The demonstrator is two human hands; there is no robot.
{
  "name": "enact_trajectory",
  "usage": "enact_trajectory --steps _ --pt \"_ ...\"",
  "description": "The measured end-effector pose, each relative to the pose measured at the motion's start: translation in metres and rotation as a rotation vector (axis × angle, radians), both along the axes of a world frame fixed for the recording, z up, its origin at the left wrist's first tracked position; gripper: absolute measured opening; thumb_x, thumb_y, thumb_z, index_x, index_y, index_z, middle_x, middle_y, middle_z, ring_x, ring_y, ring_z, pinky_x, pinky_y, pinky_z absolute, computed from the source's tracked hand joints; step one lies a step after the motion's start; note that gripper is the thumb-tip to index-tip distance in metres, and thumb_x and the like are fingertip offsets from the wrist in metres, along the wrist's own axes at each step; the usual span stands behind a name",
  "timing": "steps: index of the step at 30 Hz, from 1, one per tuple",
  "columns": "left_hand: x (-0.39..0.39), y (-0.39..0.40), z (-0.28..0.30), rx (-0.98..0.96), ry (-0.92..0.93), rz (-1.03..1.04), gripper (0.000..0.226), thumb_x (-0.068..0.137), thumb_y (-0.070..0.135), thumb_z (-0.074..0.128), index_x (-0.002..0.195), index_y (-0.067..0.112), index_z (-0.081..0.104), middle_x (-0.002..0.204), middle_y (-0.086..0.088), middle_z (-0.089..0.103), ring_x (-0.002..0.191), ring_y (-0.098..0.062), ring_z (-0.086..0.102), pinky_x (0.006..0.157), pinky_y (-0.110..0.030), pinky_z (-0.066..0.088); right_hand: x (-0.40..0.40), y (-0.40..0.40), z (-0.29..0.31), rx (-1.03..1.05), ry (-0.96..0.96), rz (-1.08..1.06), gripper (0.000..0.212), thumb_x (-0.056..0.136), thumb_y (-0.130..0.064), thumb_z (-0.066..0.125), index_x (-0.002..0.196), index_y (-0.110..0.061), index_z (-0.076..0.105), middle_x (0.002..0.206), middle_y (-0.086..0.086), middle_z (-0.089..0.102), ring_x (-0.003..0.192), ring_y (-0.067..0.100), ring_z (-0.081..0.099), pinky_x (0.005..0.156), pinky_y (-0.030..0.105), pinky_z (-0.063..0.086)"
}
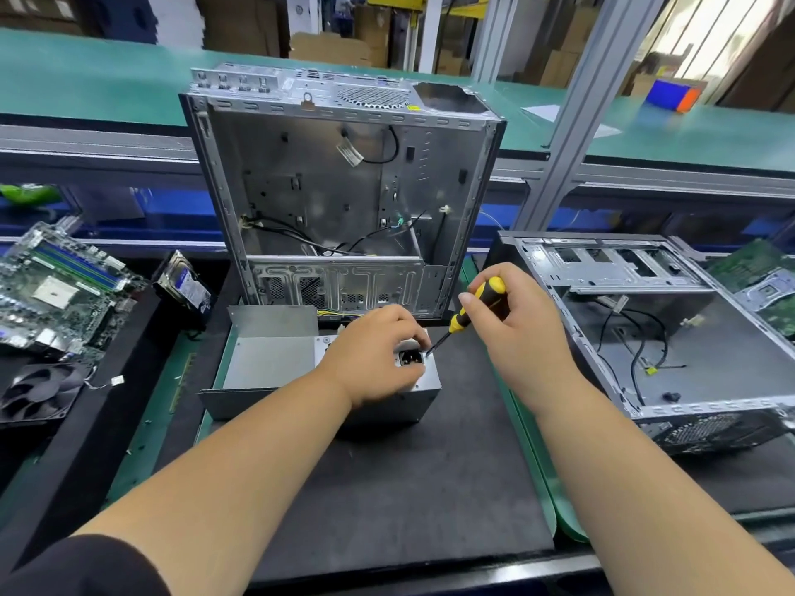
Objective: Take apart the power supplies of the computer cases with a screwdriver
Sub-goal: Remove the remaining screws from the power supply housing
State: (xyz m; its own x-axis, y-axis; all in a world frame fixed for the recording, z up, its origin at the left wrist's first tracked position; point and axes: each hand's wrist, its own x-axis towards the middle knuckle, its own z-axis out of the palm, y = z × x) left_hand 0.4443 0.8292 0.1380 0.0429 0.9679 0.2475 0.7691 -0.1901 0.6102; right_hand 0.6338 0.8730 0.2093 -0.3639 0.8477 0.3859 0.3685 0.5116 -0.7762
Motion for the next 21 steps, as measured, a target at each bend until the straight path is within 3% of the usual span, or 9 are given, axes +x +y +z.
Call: enact_trajectory --steps 7,12,16,19,21 --pt "-0.003 -0.001 0.002 -0.036 -0.055 0.023 0.018 0.075 0.028 0.076 0.090 0.037 0.071 0.108 0.019 0.055 0.108 -0.003 0.054 0.094 -0.036 0.047 0.001 0.000 0.007 0.078 -0.148 0.057 0.014 0.093 -0.021 0.065 0.095 -0.030 0.055 0.087 -0.011 0.059 0.088 0.012 0.059 0.078 0.038 0.052" --pt "-0.001 0.000 0.002 -0.041 -0.052 0.030 0.018 0.075 0.030 0.075 0.090 0.038 0.071 0.108 0.019 0.055 0.106 -0.003 0.054 0.093 -0.035 0.047 -0.003 0.000 0.019 0.001 -0.178 0.138 0.035 0.092 -0.008 0.062 0.113 -0.032 0.048 0.090 -0.010 0.063 0.087 0.010 0.061 0.082 0.040 0.053" --pt "-0.001 0.000 0.000 -0.042 -0.051 0.035 0.019 0.074 0.031 0.075 0.091 0.038 0.070 0.109 0.018 0.055 0.107 -0.005 0.055 0.093 -0.037 0.048 -0.010 0.002 0.023 0.097 -0.288 0.096 0.009 0.093 -0.024 0.063 0.098 -0.027 0.055 0.090 -0.009 0.059 0.083 0.010 0.057 0.077 0.039 0.052" --pt "0.000 0.001 0.000 -0.043 -0.033 0.037 0.025 0.075 0.033 0.075 0.099 0.038 0.069 0.114 0.020 0.052 0.109 -0.006 0.053 0.094 -0.037 0.047 -0.013 0.005 0.022 0.167 -0.252 0.067 0.012 0.093 -0.035 0.065 0.092 -0.024 0.061 0.094 -0.009 0.050 0.087 0.005 0.050 0.076 0.022 0.043" --pt "0.000 0.001 -0.001 -0.039 -0.020 0.040 0.026 0.075 0.035 0.074 0.100 0.039 0.068 0.116 0.021 0.052 0.111 -0.006 0.053 0.095 -0.036 0.047 -0.014 0.005 0.021 0.156 -0.216 0.048 0.011 0.092 -0.032 0.069 0.101 -0.028 0.063 0.095 -0.012 0.051 0.089 0.002 0.051 0.076 0.019 0.043"
